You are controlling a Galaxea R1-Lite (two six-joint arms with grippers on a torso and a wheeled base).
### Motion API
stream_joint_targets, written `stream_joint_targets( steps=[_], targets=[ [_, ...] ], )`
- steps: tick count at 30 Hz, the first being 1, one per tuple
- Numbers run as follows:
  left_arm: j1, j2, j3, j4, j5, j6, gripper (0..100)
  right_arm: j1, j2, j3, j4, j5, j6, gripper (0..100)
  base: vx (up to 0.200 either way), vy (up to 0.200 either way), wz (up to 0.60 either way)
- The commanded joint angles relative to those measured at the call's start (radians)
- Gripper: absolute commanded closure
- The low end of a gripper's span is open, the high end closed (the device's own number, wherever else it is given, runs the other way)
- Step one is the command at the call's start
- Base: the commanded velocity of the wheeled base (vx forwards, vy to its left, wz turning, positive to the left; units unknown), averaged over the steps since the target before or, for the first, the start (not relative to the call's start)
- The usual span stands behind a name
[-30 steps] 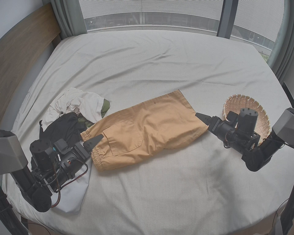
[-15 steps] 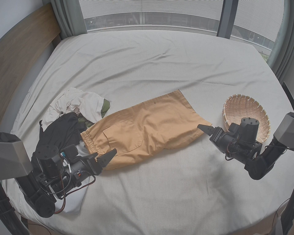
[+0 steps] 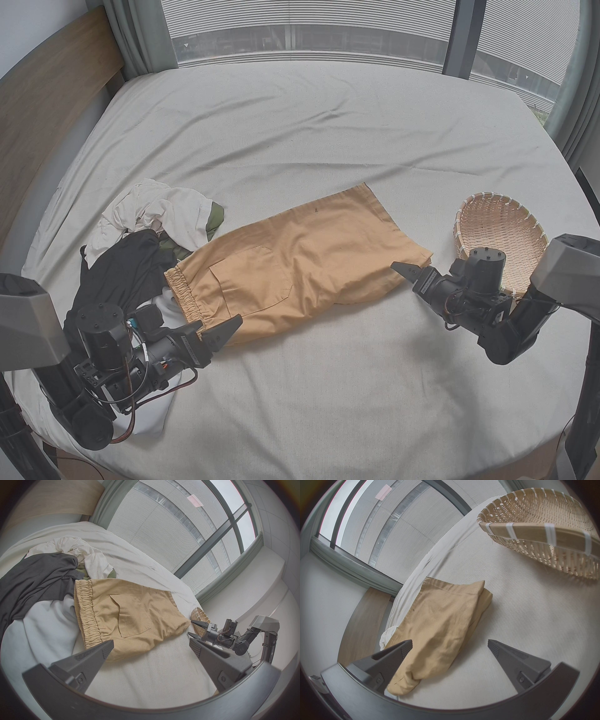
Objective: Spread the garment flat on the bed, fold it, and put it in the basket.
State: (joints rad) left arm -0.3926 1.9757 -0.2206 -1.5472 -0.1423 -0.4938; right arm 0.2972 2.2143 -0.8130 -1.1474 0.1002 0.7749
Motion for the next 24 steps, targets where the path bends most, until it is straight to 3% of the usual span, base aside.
stream_joint_targets(
  steps=[1,6,14,15,24],
  targets=[
    [-0.002,0.002,0.004,-0.001,0.006,-0.002,0,0.0,0.101,-0.11,0.026,-0.033,0.0,0,0.0,0.0,0.0],
    [-0.002,0.005,0.004,-0.002,0.006,-0.006,0,-0.003,0.128,-0.227,0.11,-0.031,0.001,0,0.0,0.0,0.0],
    [0.0,0.0,0.014,-0.002,0.009,-0.006,0,0.008,0.136,-0.288,0.103,-0.034,0.049,0,0.0,0.0,0.0],
    [0.0,-0.002,0.014,-0.002,0.009,-0.006,0,0.008,0.136,-0.287,0.097,-0.034,0.049,100,0.0,0.0,0.0],
    [0.006,0.002,0.018,-0.002,0.01,-0.006,0,0.008,0.15,-0.221,-0.009,-0.036,0.057,100,0.0,0.0,0.0]
  ],
)
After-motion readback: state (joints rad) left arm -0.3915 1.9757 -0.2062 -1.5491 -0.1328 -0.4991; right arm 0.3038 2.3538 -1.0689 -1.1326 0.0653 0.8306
